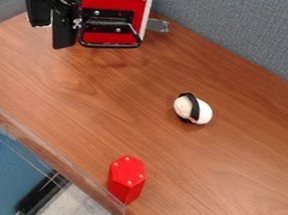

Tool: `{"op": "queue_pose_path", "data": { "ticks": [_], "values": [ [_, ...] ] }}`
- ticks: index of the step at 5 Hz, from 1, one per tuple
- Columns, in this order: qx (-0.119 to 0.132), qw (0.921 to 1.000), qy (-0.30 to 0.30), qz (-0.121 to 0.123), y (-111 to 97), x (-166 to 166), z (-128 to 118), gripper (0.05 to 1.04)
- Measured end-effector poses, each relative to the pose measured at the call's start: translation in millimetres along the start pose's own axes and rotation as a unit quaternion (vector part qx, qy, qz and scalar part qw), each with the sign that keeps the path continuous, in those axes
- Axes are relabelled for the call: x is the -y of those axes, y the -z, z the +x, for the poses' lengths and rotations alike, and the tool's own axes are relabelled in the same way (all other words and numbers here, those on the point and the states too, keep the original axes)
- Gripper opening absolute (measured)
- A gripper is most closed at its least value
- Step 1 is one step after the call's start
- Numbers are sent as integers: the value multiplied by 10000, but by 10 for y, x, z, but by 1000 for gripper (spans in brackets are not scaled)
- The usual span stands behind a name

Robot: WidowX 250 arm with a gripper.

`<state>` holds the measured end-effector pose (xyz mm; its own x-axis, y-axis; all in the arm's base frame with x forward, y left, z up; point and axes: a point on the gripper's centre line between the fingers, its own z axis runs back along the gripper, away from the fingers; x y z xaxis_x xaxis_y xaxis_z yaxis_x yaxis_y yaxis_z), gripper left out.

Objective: Open the drawer

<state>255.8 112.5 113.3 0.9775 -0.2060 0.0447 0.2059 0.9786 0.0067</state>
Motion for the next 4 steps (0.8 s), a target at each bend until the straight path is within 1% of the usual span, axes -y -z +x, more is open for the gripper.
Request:
{"op": "queue_pose_path", "data": {
  "ticks": [1, 2, 3, 4],
  "values": [
    [-72, 10000, 8, -44, 75, -4, -1, 999],
    [480, 9979, 210, 379, 98, -109, 212, 999],
    [588, 9962, 460, 450, 253, -167, 363, 999],
    [865, 9904, 959, 486, 387, -189, 510, 999]
  ]
}}
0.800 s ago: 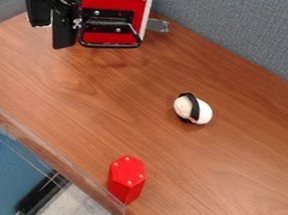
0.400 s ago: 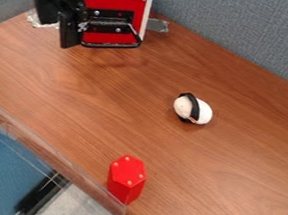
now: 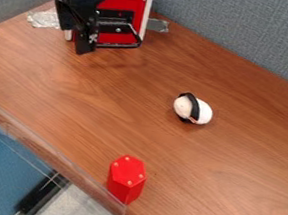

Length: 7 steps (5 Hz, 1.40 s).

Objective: Open the drawer

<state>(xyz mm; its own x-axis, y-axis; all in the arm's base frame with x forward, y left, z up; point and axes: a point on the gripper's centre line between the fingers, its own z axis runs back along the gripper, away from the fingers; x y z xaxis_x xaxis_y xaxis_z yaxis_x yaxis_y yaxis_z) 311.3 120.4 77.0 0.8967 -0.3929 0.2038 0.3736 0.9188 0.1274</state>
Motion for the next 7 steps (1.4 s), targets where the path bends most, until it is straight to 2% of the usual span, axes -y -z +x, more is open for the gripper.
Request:
{"op": "queue_pose_path", "data": {
  "ticks": [1, 2, 3, 5, 6, 7],
  "values": [
    [301, 9978, 589, -111, 139, -28, 164, 999],
    [438, 9949, 895, -123, 227, -2, 313, 999],
    [512, 9929, 1038, -269, 275, -3, 441, 999],
    [466, 9928, 1049, -341, 420, -61, 629, 999],
    [431, 9931, 1046, -295, 481, -80, 694, 970],
    [430, 9947, 911, -204, 518, -90, 715, 690]
  ]
}}
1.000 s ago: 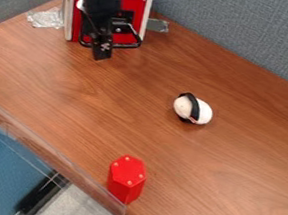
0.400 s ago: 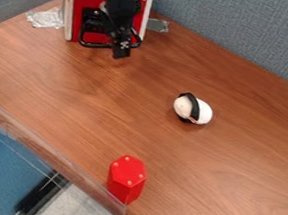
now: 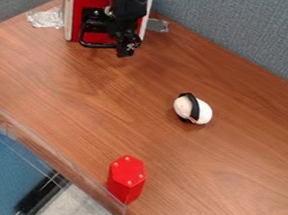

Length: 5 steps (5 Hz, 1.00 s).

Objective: Open the drawer

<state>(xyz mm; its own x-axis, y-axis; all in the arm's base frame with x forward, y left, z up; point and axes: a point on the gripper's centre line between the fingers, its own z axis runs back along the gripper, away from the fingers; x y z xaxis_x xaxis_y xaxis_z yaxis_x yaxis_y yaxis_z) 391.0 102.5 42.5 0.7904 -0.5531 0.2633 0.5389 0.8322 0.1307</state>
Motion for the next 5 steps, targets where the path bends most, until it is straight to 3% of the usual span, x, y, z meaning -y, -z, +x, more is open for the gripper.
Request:
{"op": "queue_pose_path", "data": {
  "ticks": [1, 2, 5],
  "values": [
    [-1, 10000, -32, 38, 38, 14, -21, 377],
    [-55, 10000, -20, 18, 61, 38, -57, 175],
    [-83, 9997, 70, -228, 43, 272, -82, 130]
  ]
}}
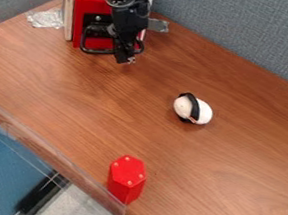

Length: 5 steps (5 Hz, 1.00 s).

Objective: Open the drawer

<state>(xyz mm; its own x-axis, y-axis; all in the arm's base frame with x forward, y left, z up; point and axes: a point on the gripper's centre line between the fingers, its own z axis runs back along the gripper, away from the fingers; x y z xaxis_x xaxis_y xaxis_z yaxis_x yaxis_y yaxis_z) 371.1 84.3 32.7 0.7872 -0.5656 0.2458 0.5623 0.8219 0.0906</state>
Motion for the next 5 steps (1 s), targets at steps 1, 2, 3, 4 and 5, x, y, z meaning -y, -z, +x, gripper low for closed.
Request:
{"op": "queue_pose_path", "data": {
  "ticks": [1, 2, 3, 4, 5],
  "values": [
    [-47, 9999, 75, -65, -12, 111, -21, 129],
    [-47, 9998, 106, -132, -31, 226, -31, 129],
    [-42, 9997, 148, -185, -52, 359, -57, 129],
    [-17, 9996, 221, -198, -68, 460, -98, 128],
    [-31, 9993, 288, -250, -89, 581, -122, 128]
  ]
}}
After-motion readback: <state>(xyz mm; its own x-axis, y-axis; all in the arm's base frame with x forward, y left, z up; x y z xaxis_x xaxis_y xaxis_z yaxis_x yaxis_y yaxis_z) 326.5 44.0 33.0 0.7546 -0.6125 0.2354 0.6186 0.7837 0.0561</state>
